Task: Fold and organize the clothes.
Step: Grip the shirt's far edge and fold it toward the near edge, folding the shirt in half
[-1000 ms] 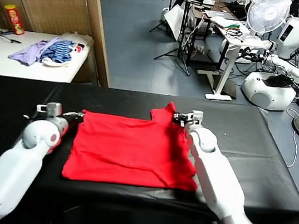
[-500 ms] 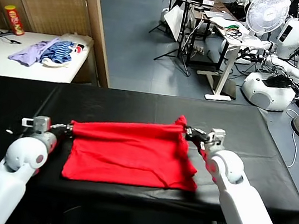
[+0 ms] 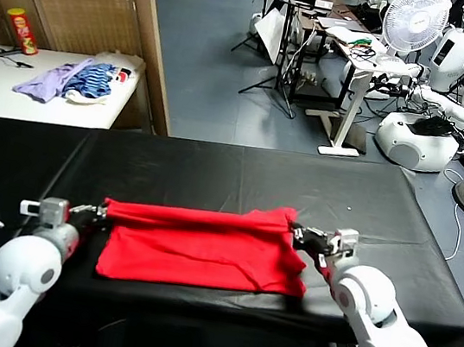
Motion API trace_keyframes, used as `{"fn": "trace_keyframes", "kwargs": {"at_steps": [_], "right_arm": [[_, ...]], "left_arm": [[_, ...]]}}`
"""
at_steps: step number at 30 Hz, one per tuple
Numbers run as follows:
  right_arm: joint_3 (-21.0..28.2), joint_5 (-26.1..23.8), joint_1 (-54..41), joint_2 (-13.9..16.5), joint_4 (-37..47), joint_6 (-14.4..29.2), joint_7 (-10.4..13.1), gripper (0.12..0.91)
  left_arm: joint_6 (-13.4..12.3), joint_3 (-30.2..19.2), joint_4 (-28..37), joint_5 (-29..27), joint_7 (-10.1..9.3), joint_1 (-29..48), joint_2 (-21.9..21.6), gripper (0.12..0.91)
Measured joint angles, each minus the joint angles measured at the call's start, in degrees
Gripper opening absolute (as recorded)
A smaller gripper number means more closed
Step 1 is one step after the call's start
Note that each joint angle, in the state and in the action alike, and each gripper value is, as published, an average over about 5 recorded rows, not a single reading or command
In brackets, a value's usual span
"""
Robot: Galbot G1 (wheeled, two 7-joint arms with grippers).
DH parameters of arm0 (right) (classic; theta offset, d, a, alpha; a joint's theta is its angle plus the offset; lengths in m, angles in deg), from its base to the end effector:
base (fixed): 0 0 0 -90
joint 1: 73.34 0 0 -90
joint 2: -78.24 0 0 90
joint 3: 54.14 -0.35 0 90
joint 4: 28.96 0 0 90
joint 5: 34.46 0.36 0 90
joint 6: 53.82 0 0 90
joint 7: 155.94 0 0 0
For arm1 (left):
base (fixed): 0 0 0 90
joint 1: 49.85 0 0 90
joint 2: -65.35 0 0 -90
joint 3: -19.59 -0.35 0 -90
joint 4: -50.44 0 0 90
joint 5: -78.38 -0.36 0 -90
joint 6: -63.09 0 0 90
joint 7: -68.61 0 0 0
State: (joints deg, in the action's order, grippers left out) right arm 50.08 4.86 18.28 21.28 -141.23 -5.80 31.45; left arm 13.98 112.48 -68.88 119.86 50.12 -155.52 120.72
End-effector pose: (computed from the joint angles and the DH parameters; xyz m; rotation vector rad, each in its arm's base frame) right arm 0.3165 -0.0478 -0.2327 0.4398 -2.5296 0.0499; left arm 0.2657 0.1117 -0.2136 0.0274 -2.5967 -0.0624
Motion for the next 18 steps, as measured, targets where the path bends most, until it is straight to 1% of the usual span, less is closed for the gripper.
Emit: {"fn": "trace_keyframes", "kwargs": {"at_steps": [7,8,9,10,11,12,14,15,16,18], "right_arm": [[-0.53,-1.12,2.88,0.01,-1.63,0.0,-0.28,0.123],[-0.75,-1.11,3.19,0.07,-1.89,0.2,-0.49,0.133],[-1.0,-1.1,3.49,0.16,-2.18,0.41,-0.73,0.16],[-1.29,-1.08,3.77,0.3,-2.48,0.62,-0.98,0.187],[-1.63,-1.02,4.04,0.46,-2.82,0.76,-1.25,0.23],[-1.99,-0.92,4.24,0.65,-3.16,0.82,-1.46,0.29],[-2.84,-0.49,4.5,0.98,-3.79,0.84,-1.72,0.39],[-3.28,-0.2,4.53,1.08,-4.03,0.95,-1.75,0.457],[-3.7,0.06,4.47,1.07,-4.17,1.29,-1.58,0.507],[-4.29,0.27,4.09,0.69,-4.12,2.78,-0.62,0.623]], "left_arm": [[0.39,1.36,-2.36,-2.22,0.38,-4.93,1.07,0.126],[0.56,1.39,-2.52,-2.48,0.37,-5.37,1.27,0.126],[0.71,1.39,-2.67,-2.73,0.34,-5.74,1.44,0.133],[0.8,1.37,-2.82,-2.96,0.31,-6.03,1.6,0.156],[0.8,1.35,-2.98,-3.11,0.29,-6.3,1.72,0.179],[0.75,1.33,-3.18,-3.21,0.28,-6.54,1.83,0.219],[0.68,1.34,-3.62,-3.21,0.28,-6.99,1.98,0.326],[0.67,1.39,-3.92,-3.15,0.28,-7.22,2.02,0.377],[0.67,1.45,-4.21,-3.07,0.27,-7.43,2.06,0.444],[0.51,1.66,-4.77,-2.87,0.33,-7.71,2.08,0.545]]}}
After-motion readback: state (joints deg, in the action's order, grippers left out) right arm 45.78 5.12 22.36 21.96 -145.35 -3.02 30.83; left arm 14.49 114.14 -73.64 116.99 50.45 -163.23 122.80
